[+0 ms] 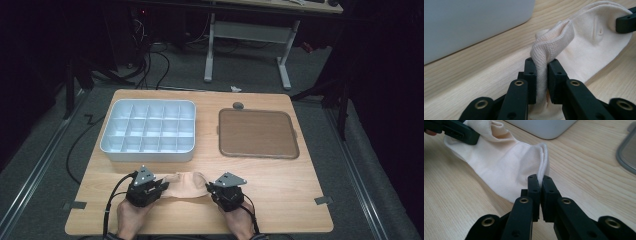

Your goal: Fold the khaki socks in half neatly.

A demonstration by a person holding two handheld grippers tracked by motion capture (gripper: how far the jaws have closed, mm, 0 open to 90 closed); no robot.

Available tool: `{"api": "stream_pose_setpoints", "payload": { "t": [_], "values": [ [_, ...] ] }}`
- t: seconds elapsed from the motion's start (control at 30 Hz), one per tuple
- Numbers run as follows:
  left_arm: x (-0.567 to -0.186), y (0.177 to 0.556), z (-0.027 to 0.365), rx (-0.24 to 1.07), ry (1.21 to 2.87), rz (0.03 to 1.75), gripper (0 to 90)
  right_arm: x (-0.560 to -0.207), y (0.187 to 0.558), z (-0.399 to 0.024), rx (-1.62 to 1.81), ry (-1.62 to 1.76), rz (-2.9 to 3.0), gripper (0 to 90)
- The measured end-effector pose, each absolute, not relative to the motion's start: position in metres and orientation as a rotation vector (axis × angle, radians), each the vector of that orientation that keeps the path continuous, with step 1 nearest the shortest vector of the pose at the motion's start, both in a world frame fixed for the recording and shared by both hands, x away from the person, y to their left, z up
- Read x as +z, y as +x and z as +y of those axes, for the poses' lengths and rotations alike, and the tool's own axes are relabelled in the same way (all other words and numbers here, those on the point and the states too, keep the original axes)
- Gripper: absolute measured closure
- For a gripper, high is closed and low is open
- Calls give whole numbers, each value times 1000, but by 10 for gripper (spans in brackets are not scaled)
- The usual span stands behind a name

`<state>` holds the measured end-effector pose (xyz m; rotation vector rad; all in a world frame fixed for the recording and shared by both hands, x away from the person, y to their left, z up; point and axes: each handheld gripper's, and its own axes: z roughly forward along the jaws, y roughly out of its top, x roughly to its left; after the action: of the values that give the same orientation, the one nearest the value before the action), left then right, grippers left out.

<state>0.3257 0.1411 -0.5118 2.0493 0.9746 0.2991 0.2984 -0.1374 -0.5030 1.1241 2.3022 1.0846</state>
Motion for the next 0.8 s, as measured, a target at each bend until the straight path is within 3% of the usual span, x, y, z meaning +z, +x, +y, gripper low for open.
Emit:
{"api": "stream_pose_setpoints", "payload": {
  "t": [0.8],
  "values": [
    [-526,338,88,285,2080,939,789,-511,291,-187,1009,1281,2214,870]
  ]
}}
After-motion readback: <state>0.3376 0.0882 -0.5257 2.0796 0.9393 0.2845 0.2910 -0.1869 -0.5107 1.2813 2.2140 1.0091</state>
